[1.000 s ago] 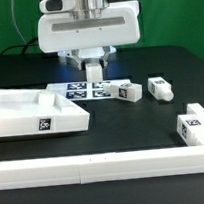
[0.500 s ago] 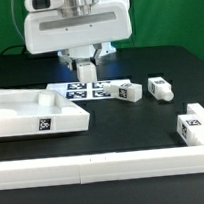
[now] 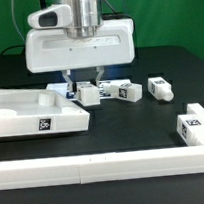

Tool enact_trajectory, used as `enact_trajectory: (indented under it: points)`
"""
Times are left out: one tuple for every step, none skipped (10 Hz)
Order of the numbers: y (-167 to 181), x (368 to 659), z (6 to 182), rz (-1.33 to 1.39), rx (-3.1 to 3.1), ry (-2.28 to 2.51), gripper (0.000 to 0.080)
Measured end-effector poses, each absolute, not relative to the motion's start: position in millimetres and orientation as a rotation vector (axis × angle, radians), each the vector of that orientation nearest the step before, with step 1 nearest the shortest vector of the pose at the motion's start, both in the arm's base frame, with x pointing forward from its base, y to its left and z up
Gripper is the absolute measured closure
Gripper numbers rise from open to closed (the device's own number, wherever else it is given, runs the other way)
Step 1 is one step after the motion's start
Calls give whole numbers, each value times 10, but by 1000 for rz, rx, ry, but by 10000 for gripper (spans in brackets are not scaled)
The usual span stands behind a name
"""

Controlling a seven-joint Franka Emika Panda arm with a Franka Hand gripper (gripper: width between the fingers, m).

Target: Assemble one leg

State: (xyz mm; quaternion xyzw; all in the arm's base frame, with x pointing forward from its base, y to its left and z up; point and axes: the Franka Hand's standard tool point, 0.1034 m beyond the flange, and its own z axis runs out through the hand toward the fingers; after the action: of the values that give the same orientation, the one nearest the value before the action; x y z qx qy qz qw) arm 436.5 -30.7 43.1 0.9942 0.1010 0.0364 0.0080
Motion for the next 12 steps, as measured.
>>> enact_trajectory:
  points:
    - [-217, 4319, 439, 131, 3101, 332, 509]
    - [-176, 4235, 387, 156, 3075, 357, 509]
    - [-182, 4114, 297, 152, 3055, 367, 509]
    - [-236, 4015, 233, 113, 3068, 301, 509]
    - [-346, 3966, 218, 80, 3092, 160, 509]
    - [-325, 3989, 225, 84, 3089, 187, 509]
    - [-316, 3987, 222, 83, 3089, 190, 509]
    - [-314, 3966, 212, 69, 3095, 180, 509]
    - [-266, 3867, 172, -9, 3125, 148, 509]
    - [-205, 3827, 162, -51, 3143, 115, 509]
    - [-169, 3804, 152, -64, 3147, 107, 509]
    - [-184, 3771, 135, -74, 3146, 101, 509]
